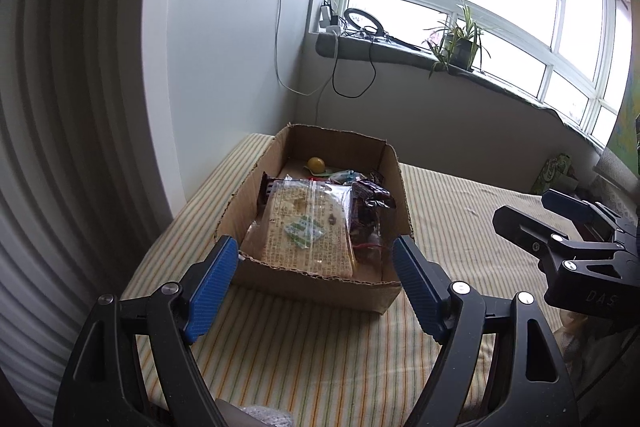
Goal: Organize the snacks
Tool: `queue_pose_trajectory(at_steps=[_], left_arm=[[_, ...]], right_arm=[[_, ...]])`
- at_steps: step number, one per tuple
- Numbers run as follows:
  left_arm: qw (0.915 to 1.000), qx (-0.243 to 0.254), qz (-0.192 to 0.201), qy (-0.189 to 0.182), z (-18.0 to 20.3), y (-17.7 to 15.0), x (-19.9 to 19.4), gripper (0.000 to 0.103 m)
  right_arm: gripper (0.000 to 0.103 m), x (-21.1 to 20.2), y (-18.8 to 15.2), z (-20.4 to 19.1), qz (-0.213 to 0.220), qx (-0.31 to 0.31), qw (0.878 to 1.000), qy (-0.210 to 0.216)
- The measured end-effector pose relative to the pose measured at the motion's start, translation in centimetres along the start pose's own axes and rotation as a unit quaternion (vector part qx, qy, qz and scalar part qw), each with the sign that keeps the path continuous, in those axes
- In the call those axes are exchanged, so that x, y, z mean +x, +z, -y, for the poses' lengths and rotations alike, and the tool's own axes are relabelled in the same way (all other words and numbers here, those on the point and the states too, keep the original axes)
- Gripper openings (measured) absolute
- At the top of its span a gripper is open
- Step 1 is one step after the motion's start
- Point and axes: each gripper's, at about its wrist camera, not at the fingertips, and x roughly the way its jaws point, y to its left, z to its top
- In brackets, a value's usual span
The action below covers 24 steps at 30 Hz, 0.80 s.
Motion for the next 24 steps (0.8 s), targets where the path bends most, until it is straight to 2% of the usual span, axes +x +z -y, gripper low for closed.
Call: queue_pose_trajectory(at_steps=[24], left_arm=[[0.9999, 0.009, -0.003, -0.004, 0.66, -0.58, -0.52, 0.080]], right_arm=[[0.103, -0.70, -0.79, 0.29, -0.001, 0.003, 1.000, -0.001]])
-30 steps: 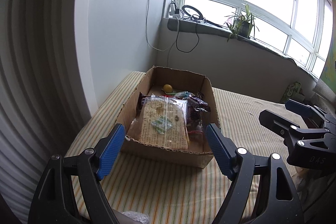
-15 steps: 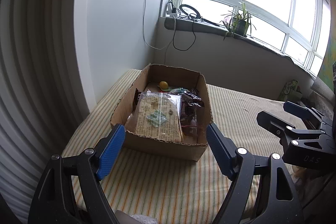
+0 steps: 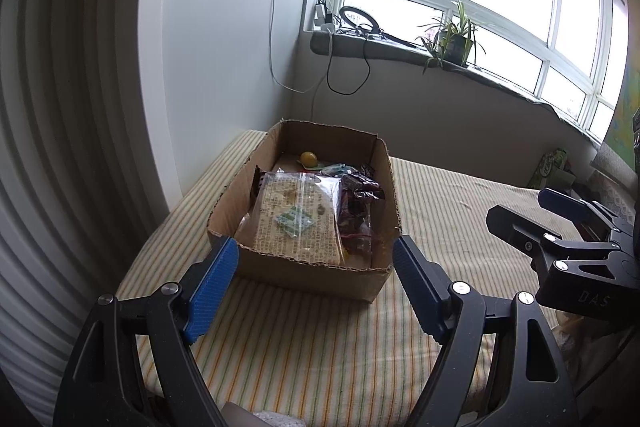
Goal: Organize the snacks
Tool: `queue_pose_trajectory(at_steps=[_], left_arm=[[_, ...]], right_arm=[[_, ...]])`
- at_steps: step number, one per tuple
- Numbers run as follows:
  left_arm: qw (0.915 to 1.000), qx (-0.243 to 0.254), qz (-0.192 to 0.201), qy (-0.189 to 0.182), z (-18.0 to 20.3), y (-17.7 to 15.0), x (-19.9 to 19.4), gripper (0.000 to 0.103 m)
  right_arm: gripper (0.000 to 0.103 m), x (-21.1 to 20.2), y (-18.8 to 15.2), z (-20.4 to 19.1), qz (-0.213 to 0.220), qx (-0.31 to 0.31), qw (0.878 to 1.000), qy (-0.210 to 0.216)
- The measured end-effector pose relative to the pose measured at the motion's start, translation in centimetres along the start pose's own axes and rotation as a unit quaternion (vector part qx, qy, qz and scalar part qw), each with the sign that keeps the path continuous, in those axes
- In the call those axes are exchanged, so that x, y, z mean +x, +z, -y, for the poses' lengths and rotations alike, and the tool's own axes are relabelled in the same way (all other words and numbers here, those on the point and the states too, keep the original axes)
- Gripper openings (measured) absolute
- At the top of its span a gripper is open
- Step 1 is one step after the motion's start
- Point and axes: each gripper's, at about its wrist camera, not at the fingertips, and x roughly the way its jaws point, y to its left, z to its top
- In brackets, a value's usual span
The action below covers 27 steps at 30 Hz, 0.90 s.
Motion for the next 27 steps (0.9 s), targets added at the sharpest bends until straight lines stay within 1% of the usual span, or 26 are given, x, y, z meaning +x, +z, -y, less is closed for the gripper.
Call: queue_pose_trajectory(at_steps=[21, 27], left_arm=[[1.0000, 0.001, -0.004, 0.000, 0.22, 0.00, 0.11, 0.080], [1.0000, 0.006, 0.000, 0.005, 0.39, -0.22, 0.24, 0.080]], right_arm=[[0.103, 0.05, -0.19, -0.14, -0.001, 0.000, 1.000, 0.000], [0.103, 0.26, -0.32, 0.02, -0.004, 0.001, 1.000, -0.003]])
